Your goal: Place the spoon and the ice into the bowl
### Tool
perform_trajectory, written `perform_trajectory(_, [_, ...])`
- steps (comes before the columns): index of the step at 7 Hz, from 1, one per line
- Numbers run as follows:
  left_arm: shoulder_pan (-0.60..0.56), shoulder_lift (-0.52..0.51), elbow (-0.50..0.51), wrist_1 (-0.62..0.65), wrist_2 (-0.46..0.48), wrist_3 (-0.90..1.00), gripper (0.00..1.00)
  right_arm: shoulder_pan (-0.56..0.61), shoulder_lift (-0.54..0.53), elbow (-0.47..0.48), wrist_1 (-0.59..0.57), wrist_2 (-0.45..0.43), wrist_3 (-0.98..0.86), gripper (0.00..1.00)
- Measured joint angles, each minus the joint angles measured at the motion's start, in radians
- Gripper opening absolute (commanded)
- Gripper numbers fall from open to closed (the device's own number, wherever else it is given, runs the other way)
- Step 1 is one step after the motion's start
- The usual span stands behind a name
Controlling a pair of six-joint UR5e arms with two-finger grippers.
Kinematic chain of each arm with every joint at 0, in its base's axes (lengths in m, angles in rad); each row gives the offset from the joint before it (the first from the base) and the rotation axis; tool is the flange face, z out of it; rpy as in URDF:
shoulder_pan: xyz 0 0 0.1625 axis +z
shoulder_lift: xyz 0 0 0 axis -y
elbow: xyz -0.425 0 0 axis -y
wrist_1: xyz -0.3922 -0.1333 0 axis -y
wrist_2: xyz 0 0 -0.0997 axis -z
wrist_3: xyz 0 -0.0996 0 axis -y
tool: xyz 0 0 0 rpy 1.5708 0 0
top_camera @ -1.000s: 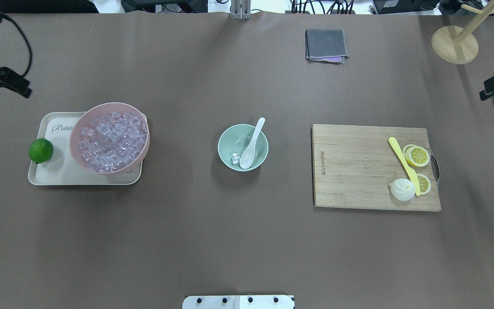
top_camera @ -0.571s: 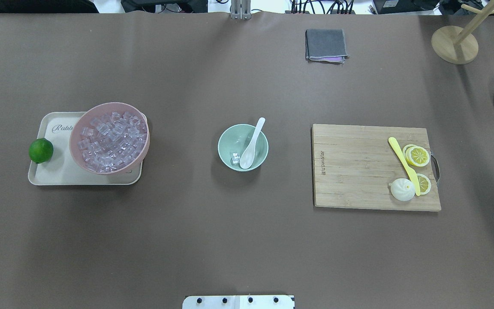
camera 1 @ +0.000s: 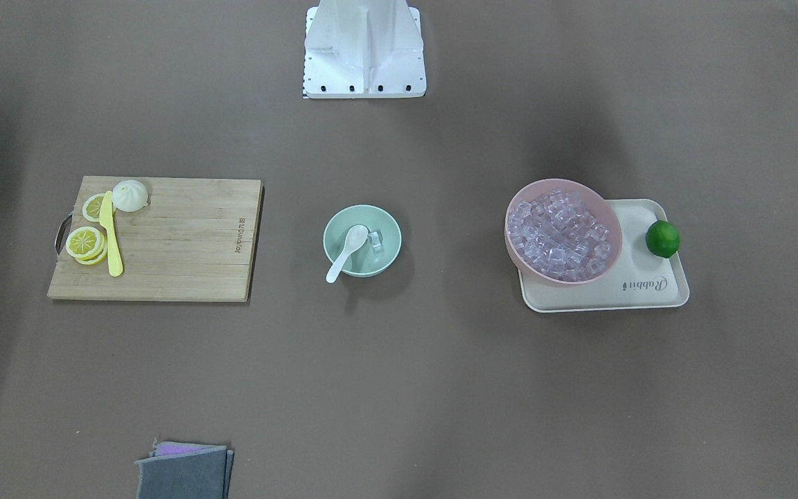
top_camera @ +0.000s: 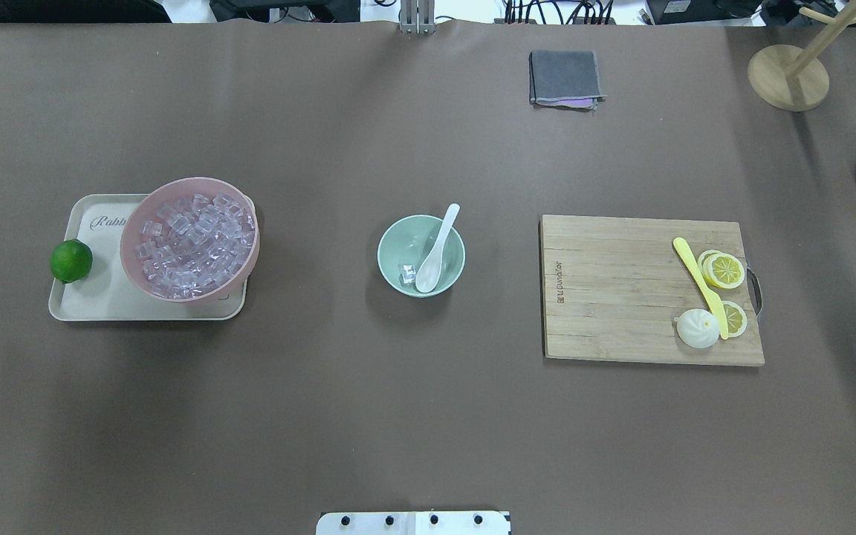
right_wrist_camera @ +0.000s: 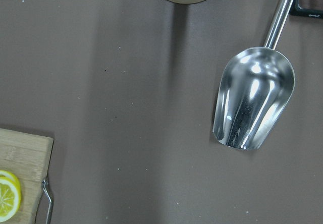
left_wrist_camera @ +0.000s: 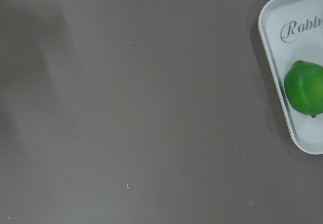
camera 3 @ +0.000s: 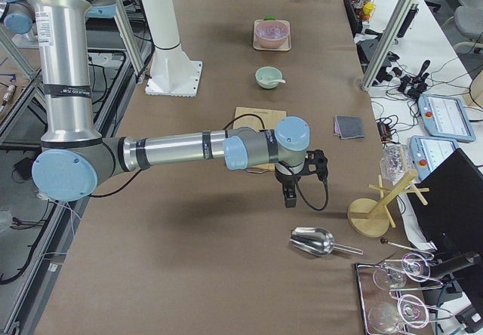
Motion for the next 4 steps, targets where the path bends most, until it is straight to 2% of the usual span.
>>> perform_trajectory(4, [0.000,-0.009,0.013,-0.011,-0.003,-0.003,0.99,0.001,-0.004,0.002,0.002,0.001,0.000,1.00])
